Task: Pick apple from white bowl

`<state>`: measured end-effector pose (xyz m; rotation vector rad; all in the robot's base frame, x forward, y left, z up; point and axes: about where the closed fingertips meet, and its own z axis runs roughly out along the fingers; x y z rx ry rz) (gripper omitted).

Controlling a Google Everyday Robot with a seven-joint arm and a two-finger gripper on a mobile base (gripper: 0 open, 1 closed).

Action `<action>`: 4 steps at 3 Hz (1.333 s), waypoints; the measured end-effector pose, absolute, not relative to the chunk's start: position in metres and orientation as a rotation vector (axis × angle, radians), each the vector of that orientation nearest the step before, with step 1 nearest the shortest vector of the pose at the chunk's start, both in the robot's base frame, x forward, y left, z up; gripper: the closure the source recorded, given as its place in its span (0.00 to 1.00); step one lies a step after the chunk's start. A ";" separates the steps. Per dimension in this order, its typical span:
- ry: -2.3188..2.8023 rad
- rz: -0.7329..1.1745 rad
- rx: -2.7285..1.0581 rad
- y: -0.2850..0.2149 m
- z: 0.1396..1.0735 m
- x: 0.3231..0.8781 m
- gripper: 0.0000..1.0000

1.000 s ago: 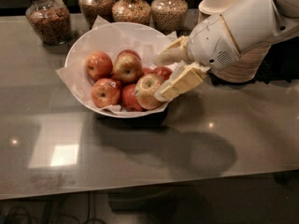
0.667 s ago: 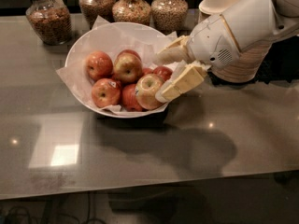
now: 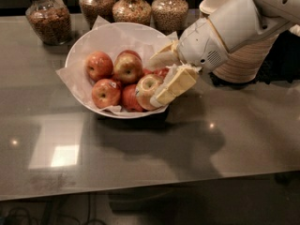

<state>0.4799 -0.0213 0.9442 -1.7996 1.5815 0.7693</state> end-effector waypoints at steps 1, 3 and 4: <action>1.585 0.798 -1.832 -0.014 0.932 0.483 0.33; 1.611 0.847 -1.836 -0.012 0.909 0.490 0.34; 1.618 0.867 -1.844 -0.010 0.902 0.490 0.40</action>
Offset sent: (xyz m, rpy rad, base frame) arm 0.0125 0.0078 -0.0381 -0.0229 0.0765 0.0394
